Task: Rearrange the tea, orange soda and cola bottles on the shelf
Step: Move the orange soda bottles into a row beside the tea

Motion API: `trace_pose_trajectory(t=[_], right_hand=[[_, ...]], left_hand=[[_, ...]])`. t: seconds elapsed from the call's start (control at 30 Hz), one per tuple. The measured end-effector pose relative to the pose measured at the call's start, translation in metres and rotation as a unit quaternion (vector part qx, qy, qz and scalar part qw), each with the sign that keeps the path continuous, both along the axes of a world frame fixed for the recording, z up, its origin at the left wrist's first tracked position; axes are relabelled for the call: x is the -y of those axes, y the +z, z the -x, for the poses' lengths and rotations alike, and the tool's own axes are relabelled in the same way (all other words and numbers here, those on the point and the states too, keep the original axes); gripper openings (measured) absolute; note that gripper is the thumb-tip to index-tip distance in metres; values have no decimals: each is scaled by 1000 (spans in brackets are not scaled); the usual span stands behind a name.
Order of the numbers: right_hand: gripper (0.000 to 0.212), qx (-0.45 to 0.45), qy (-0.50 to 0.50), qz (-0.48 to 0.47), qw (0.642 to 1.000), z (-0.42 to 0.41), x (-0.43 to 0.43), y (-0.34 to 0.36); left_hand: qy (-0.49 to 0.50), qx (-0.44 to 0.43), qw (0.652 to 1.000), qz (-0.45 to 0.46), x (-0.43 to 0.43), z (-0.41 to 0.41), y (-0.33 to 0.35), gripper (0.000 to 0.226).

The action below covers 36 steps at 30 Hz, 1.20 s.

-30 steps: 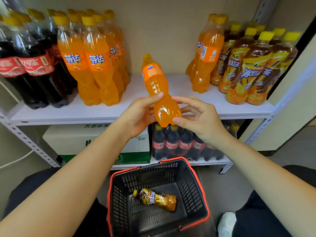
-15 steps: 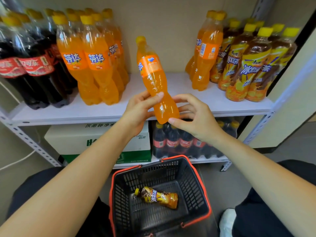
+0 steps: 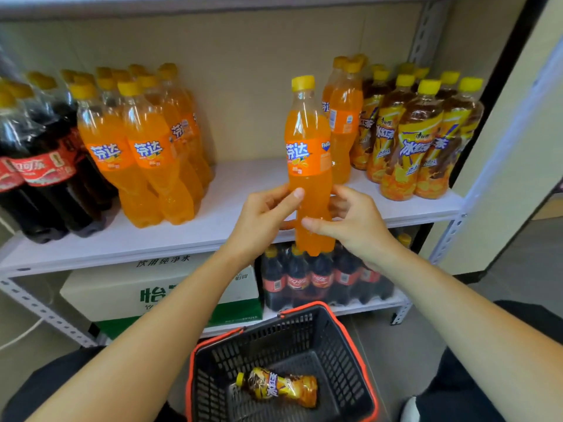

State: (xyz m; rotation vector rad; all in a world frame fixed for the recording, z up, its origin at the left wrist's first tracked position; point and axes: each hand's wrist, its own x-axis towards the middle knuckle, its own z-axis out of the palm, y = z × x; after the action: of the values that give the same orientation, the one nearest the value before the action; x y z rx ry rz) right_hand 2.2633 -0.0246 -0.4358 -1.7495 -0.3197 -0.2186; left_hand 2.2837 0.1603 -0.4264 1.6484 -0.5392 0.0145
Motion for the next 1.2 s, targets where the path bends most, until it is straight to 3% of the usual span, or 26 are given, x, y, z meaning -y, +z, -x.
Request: trace_pose_trajectory(t=[0.13,0.47,0.63,0.8,1.07,1.2], right_hand=[[51,0,-46,-21,999,-11,26,5],[52,32,-190,-32,981,-58,56,3],[52,49,-221,-23,974,-85,53,-9],[49,60,-253,-37,965,-104,51,-24],[40,45,-239,-72,967,-113,57,-37],[36,56,-241,-60,967,-116,56,-40]], left_hand=[[-28,-49,998,2,7,-21,8,24],[47,-54,989,-131,20,-115,-16,17],[81,-13,985,-154,36,-172,-19,17],[119,26,978,-167,57,-229,-15,40],[43,57,978,-197,81,-287,-22,55],[55,91,971,-215,78,-297,-31,50]])
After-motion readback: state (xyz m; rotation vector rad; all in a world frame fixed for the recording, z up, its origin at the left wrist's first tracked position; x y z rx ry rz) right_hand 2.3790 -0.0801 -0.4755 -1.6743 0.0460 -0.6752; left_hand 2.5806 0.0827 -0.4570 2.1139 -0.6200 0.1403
